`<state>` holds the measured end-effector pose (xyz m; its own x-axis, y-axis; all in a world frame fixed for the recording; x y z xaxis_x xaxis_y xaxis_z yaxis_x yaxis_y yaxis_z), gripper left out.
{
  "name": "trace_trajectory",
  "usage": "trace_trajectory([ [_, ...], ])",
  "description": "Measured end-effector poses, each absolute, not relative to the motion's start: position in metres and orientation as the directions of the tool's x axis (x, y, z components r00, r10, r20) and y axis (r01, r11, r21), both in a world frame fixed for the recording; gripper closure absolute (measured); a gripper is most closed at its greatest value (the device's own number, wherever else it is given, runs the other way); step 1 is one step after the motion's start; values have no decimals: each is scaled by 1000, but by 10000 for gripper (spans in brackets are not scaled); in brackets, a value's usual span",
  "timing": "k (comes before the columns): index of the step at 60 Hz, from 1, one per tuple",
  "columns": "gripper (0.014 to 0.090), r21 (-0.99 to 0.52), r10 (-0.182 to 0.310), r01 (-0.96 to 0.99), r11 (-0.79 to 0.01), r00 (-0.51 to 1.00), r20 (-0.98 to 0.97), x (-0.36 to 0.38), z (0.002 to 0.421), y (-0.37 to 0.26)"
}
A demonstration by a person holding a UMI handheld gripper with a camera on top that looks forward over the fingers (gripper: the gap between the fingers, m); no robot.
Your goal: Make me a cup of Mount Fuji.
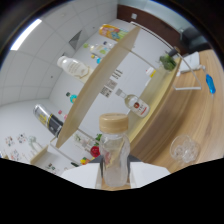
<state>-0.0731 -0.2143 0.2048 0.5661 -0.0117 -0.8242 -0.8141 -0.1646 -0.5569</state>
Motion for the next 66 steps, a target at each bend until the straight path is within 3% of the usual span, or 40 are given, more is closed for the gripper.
trace_trajectory([
  [10, 673, -874, -32, -448, -186, 892, -450, -77, 184, -209],
  [21, 673, -940, -32, -162, -300, 987, -160, -87, 116, -200],
  [43, 669, -895, 14, -10, -447, 1000, -18, -96, 49, -196],
  [66, 629, -904, 46, 19, -426, 999, -1, -101, 49, -217],
])
